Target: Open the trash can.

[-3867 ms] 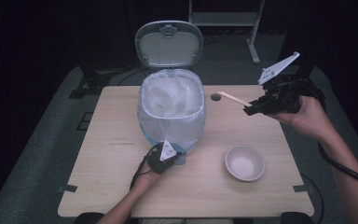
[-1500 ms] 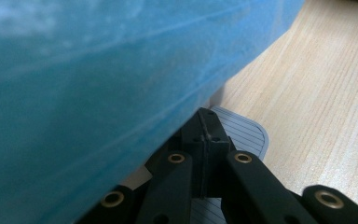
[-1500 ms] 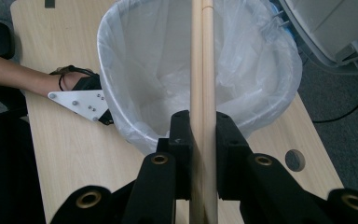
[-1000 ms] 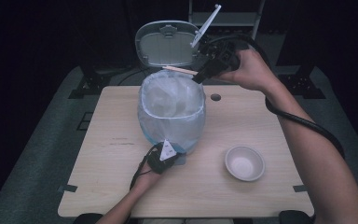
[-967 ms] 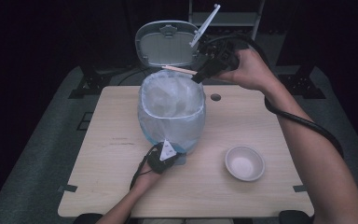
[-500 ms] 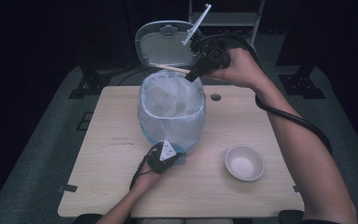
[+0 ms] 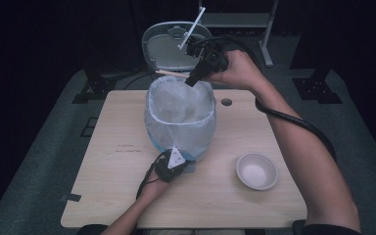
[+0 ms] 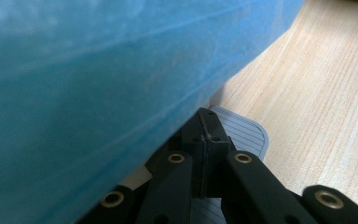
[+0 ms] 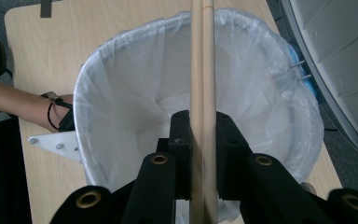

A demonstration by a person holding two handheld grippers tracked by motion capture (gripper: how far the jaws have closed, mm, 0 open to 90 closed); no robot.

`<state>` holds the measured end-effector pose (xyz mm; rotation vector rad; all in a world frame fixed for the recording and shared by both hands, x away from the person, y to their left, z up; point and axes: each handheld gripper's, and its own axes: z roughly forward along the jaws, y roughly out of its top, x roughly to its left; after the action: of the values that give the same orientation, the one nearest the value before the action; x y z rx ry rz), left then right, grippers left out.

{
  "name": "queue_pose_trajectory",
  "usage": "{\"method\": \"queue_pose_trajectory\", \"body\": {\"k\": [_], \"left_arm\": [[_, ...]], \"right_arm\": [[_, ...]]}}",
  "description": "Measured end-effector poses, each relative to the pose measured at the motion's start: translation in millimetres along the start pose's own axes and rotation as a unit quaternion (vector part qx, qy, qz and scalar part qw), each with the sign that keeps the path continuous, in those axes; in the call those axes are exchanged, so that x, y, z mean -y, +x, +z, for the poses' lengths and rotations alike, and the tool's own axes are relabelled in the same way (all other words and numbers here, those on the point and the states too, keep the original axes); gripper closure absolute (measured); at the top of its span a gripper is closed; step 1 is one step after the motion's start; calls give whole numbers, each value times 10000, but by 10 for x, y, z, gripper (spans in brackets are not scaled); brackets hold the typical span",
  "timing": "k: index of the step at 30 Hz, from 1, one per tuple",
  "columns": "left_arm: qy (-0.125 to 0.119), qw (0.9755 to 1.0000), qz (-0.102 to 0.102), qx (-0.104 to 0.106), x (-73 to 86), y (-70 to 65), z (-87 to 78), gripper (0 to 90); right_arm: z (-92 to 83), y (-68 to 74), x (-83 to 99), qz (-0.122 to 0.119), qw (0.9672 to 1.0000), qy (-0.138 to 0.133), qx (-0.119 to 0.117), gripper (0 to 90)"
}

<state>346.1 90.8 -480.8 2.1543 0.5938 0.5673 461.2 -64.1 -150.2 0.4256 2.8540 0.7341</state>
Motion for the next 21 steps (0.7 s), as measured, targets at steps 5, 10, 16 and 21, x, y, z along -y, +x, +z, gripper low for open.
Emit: {"method": "queue_pose_trajectory", "body": {"k": [5, 10, 16, 21], "left_arm": [[-1, 10000, 2, 1, 0, 0, 0, 900], [6, 10000, 9, 0, 0, 1, -1, 900], [9, 10000, 8, -1, 0, 1, -1, 900], [-6, 10000, -10, -2, 0, -2, 1, 900]], "right_arm": [[31, -39, -5, 124, 9998, -166, 55, 660], [6, -27, 62, 114, 9998, -171, -18, 657], [-39, -22, 246, 152, 9996, -207, -70, 637], [-86, -34, 438, 257, 9993, -237, -98, 604]]}}
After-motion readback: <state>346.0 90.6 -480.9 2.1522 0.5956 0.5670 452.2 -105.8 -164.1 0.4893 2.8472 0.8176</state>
